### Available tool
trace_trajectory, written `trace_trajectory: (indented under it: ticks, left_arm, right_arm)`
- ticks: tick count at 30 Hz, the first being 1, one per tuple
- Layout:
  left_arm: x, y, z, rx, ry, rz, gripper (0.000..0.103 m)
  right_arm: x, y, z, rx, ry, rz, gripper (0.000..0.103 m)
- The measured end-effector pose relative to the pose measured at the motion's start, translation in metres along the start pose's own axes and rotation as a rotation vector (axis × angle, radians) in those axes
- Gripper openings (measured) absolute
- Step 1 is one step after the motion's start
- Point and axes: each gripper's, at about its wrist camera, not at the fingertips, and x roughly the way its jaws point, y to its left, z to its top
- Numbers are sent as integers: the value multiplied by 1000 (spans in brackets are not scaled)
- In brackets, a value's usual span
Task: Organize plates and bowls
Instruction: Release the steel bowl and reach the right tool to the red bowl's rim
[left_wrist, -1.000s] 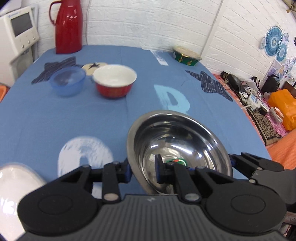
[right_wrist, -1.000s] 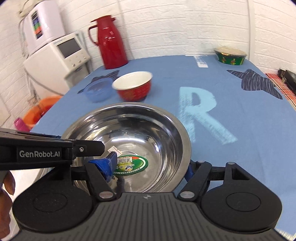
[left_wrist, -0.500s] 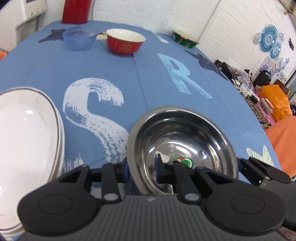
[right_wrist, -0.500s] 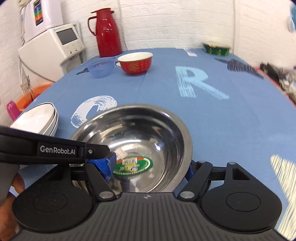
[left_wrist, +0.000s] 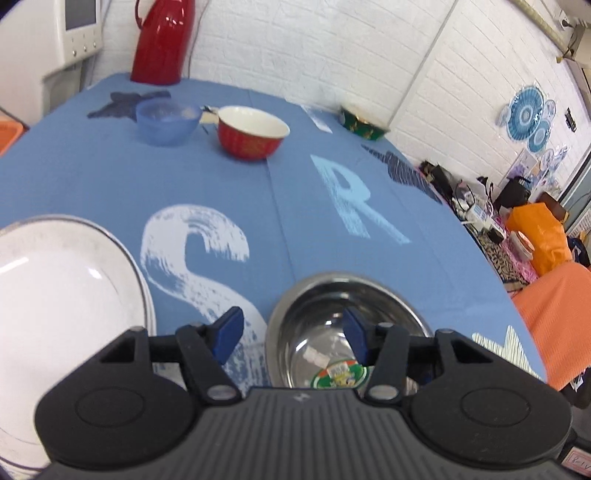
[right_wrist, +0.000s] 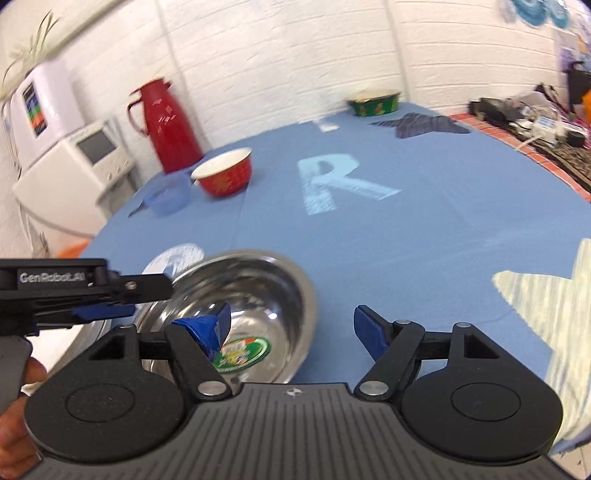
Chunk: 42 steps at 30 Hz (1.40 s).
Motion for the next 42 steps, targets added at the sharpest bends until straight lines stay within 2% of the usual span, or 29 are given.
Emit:
trace_trajectory:
  ticks: [4, 11, 16, 18, 21, 23, 26, 28, 31, 35, 38, 42]
  left_arm:
    - [-5, -4, 6, 28, -18, 51, 55]
    - [-13, -4, 24, 49, -31, 70, 58]
    - [-22, 5, 47, 61, -57, 84, 60]
    - [-23, 13, 58, 59, -59, 93, 61]
    - [-21, 28, 82, 46, -48, 89, 61]
    - [-19, 41, 104, 29, -53, 92, 62]
    - [-11, 60, 140, 0, -57, 107, 62]
    - [2, 72, 163, -41, -42, 94, 62]
    - [31, 84, 185, -145, 24, 43, 62]
    - [79, 90, 183, -361, 148, -45, 62]
    - [106, 90, 181, -460, 149, -12, 62]
    - [133, 95, 191, -537, 125, 86, 62]
  right_arm:
    - [-6, -11, 2, 64, -4, 2, 60]
    - [6, -14, 26, 175, 91, 34, 60]
    - [5, -16, 48, 233, 34, 135, 61]
    - [11, -16, 58, 223, 37, 175, 61]
    - [31, -8, 79, 148, 131, 188, 61]
    - [44, -1, 97, 86, 173, 178, 61]
    - [62, 9, 126, 27, 180, 157, 61]
    - [79, 17, 149, -15, 178, 154, 61]
    - [115, 34, 180, -84, 200, 151, 61]
    - [176, 53, 203, -149, 279, 113, 61]
    - [214, 58, 207, -158, 326, 96, 61]
    - [248, 55, 211, -137, 347, 87, 61]
